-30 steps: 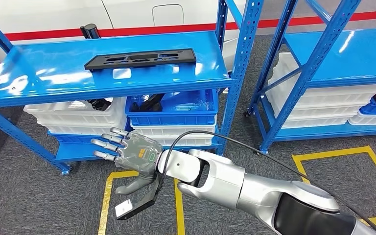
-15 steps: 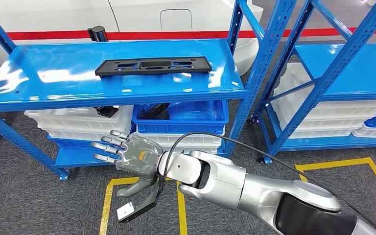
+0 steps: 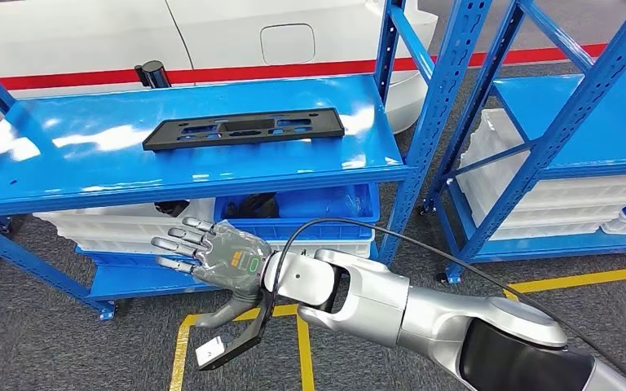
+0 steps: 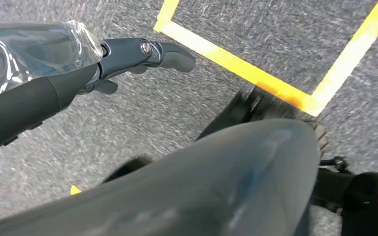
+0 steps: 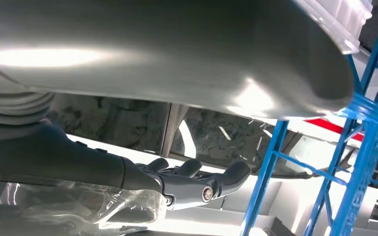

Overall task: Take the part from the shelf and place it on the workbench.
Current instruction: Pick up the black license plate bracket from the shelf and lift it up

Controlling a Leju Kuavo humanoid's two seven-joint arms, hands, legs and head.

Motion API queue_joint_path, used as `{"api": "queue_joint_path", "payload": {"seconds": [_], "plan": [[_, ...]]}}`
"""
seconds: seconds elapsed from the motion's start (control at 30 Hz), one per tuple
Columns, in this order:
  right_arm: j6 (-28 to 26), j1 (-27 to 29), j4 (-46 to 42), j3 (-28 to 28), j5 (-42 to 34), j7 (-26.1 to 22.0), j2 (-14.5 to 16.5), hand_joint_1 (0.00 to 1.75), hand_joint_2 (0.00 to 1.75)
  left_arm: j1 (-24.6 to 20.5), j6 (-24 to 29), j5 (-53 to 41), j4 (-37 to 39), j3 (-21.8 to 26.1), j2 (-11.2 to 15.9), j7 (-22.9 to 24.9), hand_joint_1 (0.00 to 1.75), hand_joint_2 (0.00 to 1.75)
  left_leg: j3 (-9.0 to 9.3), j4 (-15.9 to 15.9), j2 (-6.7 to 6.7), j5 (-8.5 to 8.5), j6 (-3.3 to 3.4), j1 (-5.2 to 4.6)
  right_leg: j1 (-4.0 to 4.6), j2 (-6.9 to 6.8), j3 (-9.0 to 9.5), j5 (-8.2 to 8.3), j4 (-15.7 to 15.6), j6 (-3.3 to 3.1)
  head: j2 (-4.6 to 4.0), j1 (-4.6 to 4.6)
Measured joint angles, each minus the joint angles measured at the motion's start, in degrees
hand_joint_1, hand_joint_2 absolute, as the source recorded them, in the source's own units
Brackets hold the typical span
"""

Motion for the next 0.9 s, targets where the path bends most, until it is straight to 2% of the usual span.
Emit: {"api": "queue_joint_path", "payload": {"seconds": [0.03, 0.07, 0.13, 0.17, 0.2, 0.23, 0.27, 0.33, 0.37, 0.4, 0.47, 0.5, 0.53, 0.57, 0.6, 0.63, 0.67, 0.7, 0.73, 0.77, 0.83, 0.87, 0.9], "plan": [[0.00, 0.14, 0.00, 0.02, 0.00, 0.01, -0.01, 0.00, 0.00, 0.12, -0.01, 0.00, 0.01, -0.01, 0.04, 0.00, 0.00, 0.00, -1.23, 0.34, 0.03, 0.45, -0.26, 0.13, -0.08, 0.08, 0.45, -0.41, 0.01, 0.15, 0.00, -0.01], [0.00, 0.22, 0.00, 0.02, 0.00, 0.01, -0.01, 0.00, 0.00, 0.19, -0.01, 0.00, 0.02, -0.02, 0.10, 0.00, 0.00, 0.00, -1.24, -1.78, 0.07, 2.34, -0.46, 0.26, -0.22, 0.16, 1.06, -0.88, 0.02, 0.36, 0.00, -0.01], [0.00, 0.27, 0.01, 0.02, 0.00, 0.01, 0.00, 0.00, 0.00, 0.22, -0.01, -0.02, 0.03, -0.03, 0.19, 0.02, 0.00, 0.00, 0.96, -10.04, 0.28, 8.10, -0.77, 0.49, -0.46, 0.19, 2.57, -1.97, 0.01, 1.00, 0.00, 0.00], [0.00, 0.24, 0.01, 0.03, 0.00, 0.03, -0.01, 0.00, 0.00, 0.20, -0.01, -0.05, 0.03, -0.03, 0.21, 0.04, 0.00, 0.00, 2.00, -13.49, 0.42, 9.62, -0.60, 0.43, -0.48, 0.20, 3.14, -2.44, 0.01, 1.36, -0.01, -0.03], [0.00, 0.20, 0.01, 0.03, 0.01, 0.06, 0.01, 0.00, 0.00, 0.17, -0.02, -0.09, 0.03, -0.04, 0.21, 0.09, 0.00, 0.00, 2.67, -15.46, 0.52, 10.47, -0.19, 0.30, -0.40, 0.19, 3.46, -2.88, -0.08, 1.77, -0.01, -0.06], [-0.01, 0.17, 0.01, 0.04, 0.01, 0.09, 0.01, 0.00, 0.00, 0.16, -0.04, -0.13, 0.04, -0.04, 0.21, 0.14, 0.00, 0.00, 2.88, -16.06, 0.55, 10.34, 0.45, 0.17, -0.30, 0.18, 3.66, -3.14, -0.03, 2.17, -0.01, -0.04], [-0.01, 0.12, -0.01, 0.04, 0.00, 0.13, 0.01, 0.00, 0.00, 0.15, -0.05, -0.15, 0.04, -0.05, 0.22, 0.19, 0.00, 0.00, 3.00, -16.08, 0.49, 9.97, 1.21, 0.05, -0.24, 0.19, 3.77, -3.28, -0.01, 2.48, -0.01, -0.03], [-0.02, 0.07, -0.08, 0.02, -0.01, 0.16, 0.02, 0.00, 0.00, 0.14, -0.04, -0.17, 0.05, -0.05, 0.25, 0.22, 0.00, 0.00, 3.64, -16.16, 0.30, 10.15, 2.24, 0.13, -0.35, 0.10, 3.53, -3.52, 1.15, 2.99, 0.00, 0.07], [-0.02, 0.01, -0.11, -0.01, -0.02, 0.19, 0.02, 0.00, 0.00, 0.08, -0.02, -0.17, 0.05, -0.05, 0.25, 0.22, 0.00, 0.00, 4.03, -16.21, 0.23, 10.01, 2.62, 0.13, -0.45, 0.06, 2.50, -3.94, 3.13, 3.16, 0.00, 0.08], [-0.02, -0.01, -0.14, -0.02, -0.02, 0.20, 0.01, 0.00, 0.00, 0.02, 0.01, -0.17, 0.05, -0.05, 0.26, 0.22, 0.00, 0.00, 4.42, -16.26, 0.21, 9.76, 2.94, 0.14, -0.52, 0.02, 0.59, -4.84, 6.43, 3.35, 0.00, 0.10], [-0.02, 0.07, -0.14, -0.04, -0.05, 0.28, -0.07, 0.00, 0.00, -0.02, 0.02, -0.18, 0.05, -0.05, 0.27, 0.22, 0.00, 0.00, 5.14, -16.27, 0.20, 8.97, 3.40, 0.00, -0.53, 0.01, -4.88, -7.72, 14.85, 3.62, 0.00, 0.12], [-0.02, 0.16, -0.14, -0.04, -0.07, 0.34, -0.13, 0.00, 0.00, 0.03, 0.01, -0.19, 0.06, -0.05, 0.27, 0.22, 0.00, 0.00, 5.60, -16.27, 0.17, 8.53, 3.53, -0.13, -0.50, 0.01, -7.32, -8.83, 17.81, 3.62, 0.00, 0.13], [-0.02, 0.23, -0.13, -0.04, -0.08, 0.42, -0.20, 0.00, 0.00, 0.08, 0.01, -0.20, 0.07, -0.06, 0.27, 0.24, 0.00, 0.00, 6.14, -16.27, 0.12, 8.06, 3.62, -0.30, -0.43, 0.01, -8.89, -8.96, 18.86, 3.48, 0.00, 0.13], [-0.02, 0.25, -0.13, -0.04, -0.08, 0.50, -0.26, 0.00, 0.00, 0.12, 0.00, -0.21, 0.07, -0.07, 0.27, 0.25, 0.00, 0.00, 6.81, -16.28, 0.04, 7.56, 3.68, -0.51, -0.31, 0.01, -9.36, -7.78, 17.60, 3.14, 0.00, 0.13], [-0.02, 0.24, -0.13, -0.05, -0.09, 0.60, -0.32, 0.00, 0.00, 0.13, -0.01, -0.22, 0.08, -0.07, 0.27, 0.26, 0.00, 0.00, 7.57, -16.30, -0.04, 7.01, 3.72, -0.73, -0.09, 0.03, -8.77, -5.36, 14.30, 2.60, 0.00, 0.13], [-0.02, 0.21, -0.13, -0.05, -0.09, 0.71, -0.37, 0.00, 0.00, 0.12, -0.01, -0.24, 0.08, -0.08, 0.19, 0.26, 0.00, 0.00, 8.18, -16.36, -0.10, 6.45, 3.77, -0.84, 0.32, 0.02, -7.59, -1.99, 9.81, 1.74, 0.00, 0.11], [-0.02, 0.18, -0.13, -0.07, -0.11, 0.84, -0.42, 0.00, 0.00, 0.12, 0.01, -0.25, 0.09, -0.07, 0.12, 0.27, 0.00, 0.00, 8.79, -16.42, -0.19, 5.92, 3.69, -0.98, 0.82, 0.09, -6.50, 0.66, 5.82, 0.95, 0.00, 0.02], [-0.02, 0.14, -0.12, -0.09, -0.14, 0.95, -0.47, 0.00, 0.00, 0.04, 0.02, -0.26, 0.10, -0.07, 0.03, 0.27, 0.00, 0.00, 9.16, -16.55, -0.26, 5.47, 3.50, -0.99, 1.30, 0.17, -5.67, 2.32, 2.94, 0.38, 0.00, 0.00], [-0.02, 0.10, -0.11, -0.13, -0.19, 1.10, -0.53, 0.00, 0.00, 0.02, -0.01, -0.27, 0.11, -0.07, -0.06, 0.27, 0.00, 0.00, 9.45, -16.63, -0.33, 5.28, 3.26, -0.93, 1.72, 0.26, -5.23, 3.17, 1.30, -0.08, 0.00, -0.02], [-0.02, 0.05, -0.11, -0.21, -0.26, 1.23, -0.59, 0.00, 0.00, 0.01, -0.02, -0.28, 0.13, -0.07, -0.08, 0.27, 0.00, 0.00, 9.82, -16.62, -0.38, 5.32, 2.90, -0.97, 1.87, 0.33, -4.94, 2.94, 0.80, -0.24, 0.00, -0.02], [-0.05, -0.11, -0.14, -0.40, -0.40, 1.46, -0.68, 0.00, 0.00, 0.04, -0.03, -0.32, 0.15, -0.10, -0.08, 0.26, 0.00, 0.00, 10.33, -15.94, -0.35, 5.37, 2.39, -1.04, 1.51, 0.28, -3.43, 3.12, -0.15, -0.49, 0.00, 0.05], [-0.07, -0.24, -0.14, -0.49, -0.48, 1.58, -0.72, 0.00, 0.00, -0.03, 0.01, -0.34, 0.16, -0.10, -0.06, 0.26, 0.00, 0.00, 9.80, -14.30, -0.30, 5.22, 2.15, -1.06, 1.19, 0.20, -2.54, 2.96, -0.47, -0.58, -0.01, -0.08], [-0.09, -0.36, -0.15, -0.55, -0.52, 1.69, -0.74, 0.00, 0.00, -0.15, 0.04, -0.34, 0.16, -0.11, -0.03, 0.26, 0.00, 0.00, 8.47, -11.55, -0.25, 4.75, 1.91, -0.99, 0.91, 0.17, -1.77, 2.71, -0.69, -0.60, -0.01, -0.20]]}}
